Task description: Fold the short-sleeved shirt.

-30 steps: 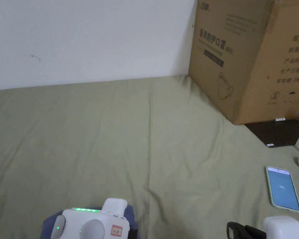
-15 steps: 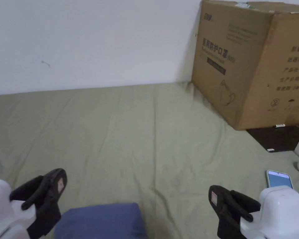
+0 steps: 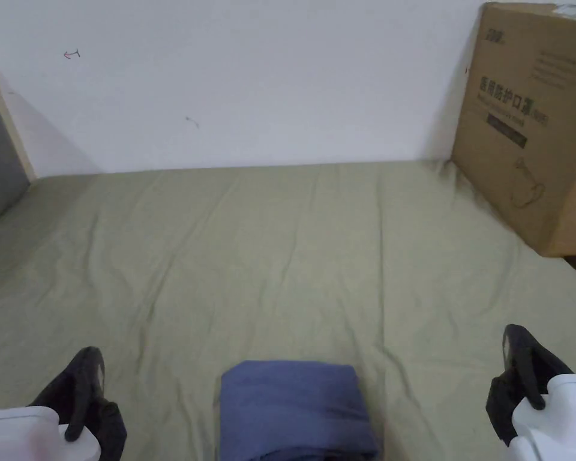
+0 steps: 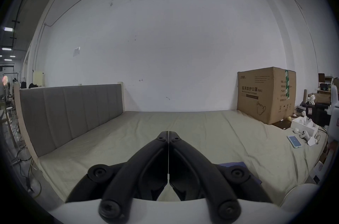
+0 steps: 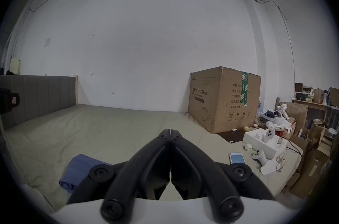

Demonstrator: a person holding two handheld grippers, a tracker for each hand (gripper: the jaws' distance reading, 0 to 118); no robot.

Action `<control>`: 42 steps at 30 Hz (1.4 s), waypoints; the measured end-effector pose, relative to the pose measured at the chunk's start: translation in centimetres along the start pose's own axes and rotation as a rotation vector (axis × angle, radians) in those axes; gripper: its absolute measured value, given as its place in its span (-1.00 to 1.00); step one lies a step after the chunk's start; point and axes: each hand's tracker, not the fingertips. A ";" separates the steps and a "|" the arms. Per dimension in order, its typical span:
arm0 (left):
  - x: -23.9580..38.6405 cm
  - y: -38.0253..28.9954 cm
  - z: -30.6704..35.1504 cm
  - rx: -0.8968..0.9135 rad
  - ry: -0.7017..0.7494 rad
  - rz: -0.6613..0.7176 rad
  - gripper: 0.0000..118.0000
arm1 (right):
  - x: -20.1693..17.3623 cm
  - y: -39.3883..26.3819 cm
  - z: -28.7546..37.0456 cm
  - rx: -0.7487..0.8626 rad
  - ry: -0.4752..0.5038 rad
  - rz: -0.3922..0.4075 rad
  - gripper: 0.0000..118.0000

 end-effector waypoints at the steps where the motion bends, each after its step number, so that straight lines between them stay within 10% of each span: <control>1: -0.2 0.1 0.1 0.004 0.002 0.004 -1.00 | 0.1 0.1 0.1 0.001 0.001 0.000 -1.00; 8: -1.1 0.8 0.0 -0.010 0.022 0.014 -1.00 | 0.7 2.6 -0.8 0.009 0.041 -0.054 -1.00; 15: -3.1 0.6 -1.9 -0.168 -0.155 0.190 -1.00 | -4.6 -0.8 -12.9 -0.687 0.576 0.053 -1.00; 25: -7.8 -6.5 -14.9 -0.739 -0.526 0.673 -0.98 | -10.0 -12.2 -19.7 -0.995 0.629 0.262 -1.00; 28: -8.8 -12.1 -19.4 -0.963 -0.642 0.966 -0.32 | -9.9 -11.9 -19.5 -1.003 0.643 0.276 -1.00; 30: -8.5 -14.9 -21.4 -1.017 -0.677 1.012 0.36 | -9.5 -11.9 -19.6 -1.013 0.644 0.251 -1.00; 33: -6.6 -18.5 -23.4 -1.109 -0.761 1.044 0.88 | -9.9 -12.1 -19.1 -1.001 0.633 0.257 -1.00; 38: -2.0 -21.1 -26.2 -1.128 -0.994 1.194 0.89 | -10.0 -12.4 -18.4 -0.949 0.645 0.323 -1.00; 42: 1.9 -21.3 -26.3 -1.203 -0.918 0.972 0.36 | -9.6 -12.7 -18.5 -0.942 0.640 0.282 -1.00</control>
